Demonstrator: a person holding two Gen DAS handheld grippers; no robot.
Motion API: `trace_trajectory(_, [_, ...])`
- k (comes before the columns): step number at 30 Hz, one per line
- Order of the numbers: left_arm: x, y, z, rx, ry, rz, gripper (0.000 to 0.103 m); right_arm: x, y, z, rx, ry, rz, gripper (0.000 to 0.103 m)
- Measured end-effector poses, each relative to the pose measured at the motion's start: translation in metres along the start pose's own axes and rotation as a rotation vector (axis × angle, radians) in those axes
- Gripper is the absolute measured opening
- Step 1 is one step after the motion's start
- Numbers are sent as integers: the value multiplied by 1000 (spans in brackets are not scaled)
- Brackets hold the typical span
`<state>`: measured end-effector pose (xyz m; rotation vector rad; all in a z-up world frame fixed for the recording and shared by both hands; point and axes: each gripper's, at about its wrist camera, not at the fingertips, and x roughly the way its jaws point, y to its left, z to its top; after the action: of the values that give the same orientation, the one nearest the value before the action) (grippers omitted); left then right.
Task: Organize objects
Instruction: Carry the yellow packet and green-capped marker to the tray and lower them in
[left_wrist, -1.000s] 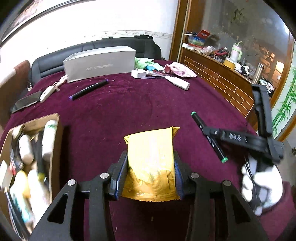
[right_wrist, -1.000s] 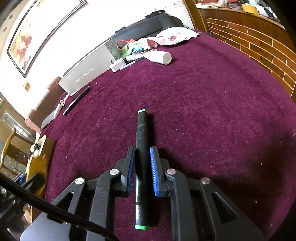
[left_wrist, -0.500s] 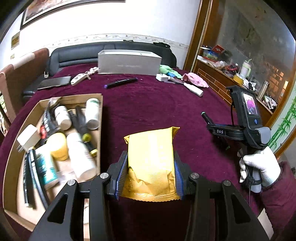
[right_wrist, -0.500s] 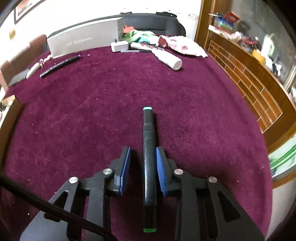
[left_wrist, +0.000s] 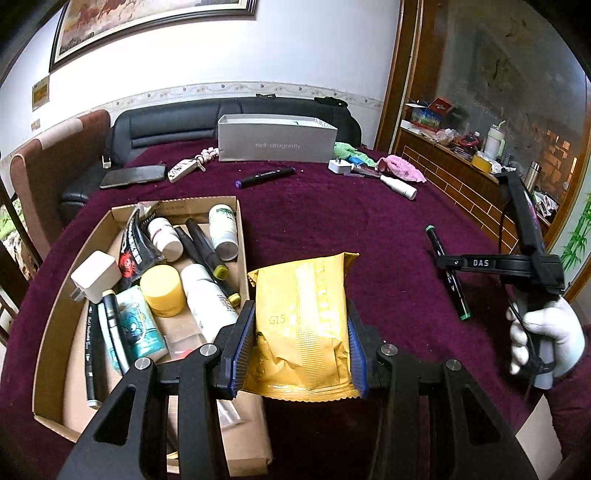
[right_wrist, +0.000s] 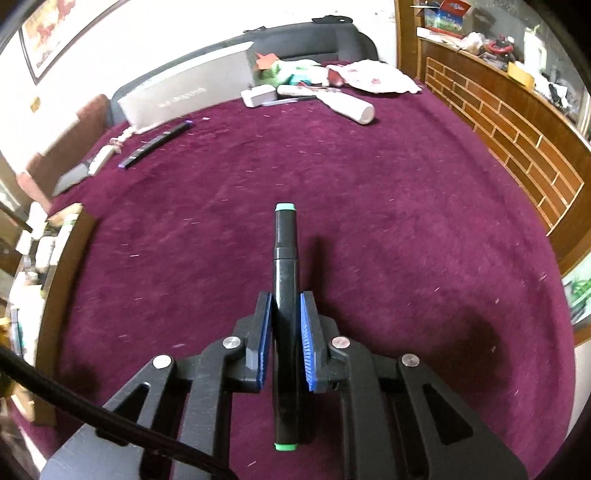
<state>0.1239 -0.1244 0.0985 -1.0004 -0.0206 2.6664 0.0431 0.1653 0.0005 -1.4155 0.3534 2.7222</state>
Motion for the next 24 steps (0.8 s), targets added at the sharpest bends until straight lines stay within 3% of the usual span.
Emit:
trace_trajectory(9, [-16, 21, -4, -32, -14, 32, 39, -23, 48, -6, -60, -14, 129, 13])
trace_trajectory(24, [-50, 87, -18, -135, -73, 110, 39, -62, 154, -19, -233, -58, 311, 13])
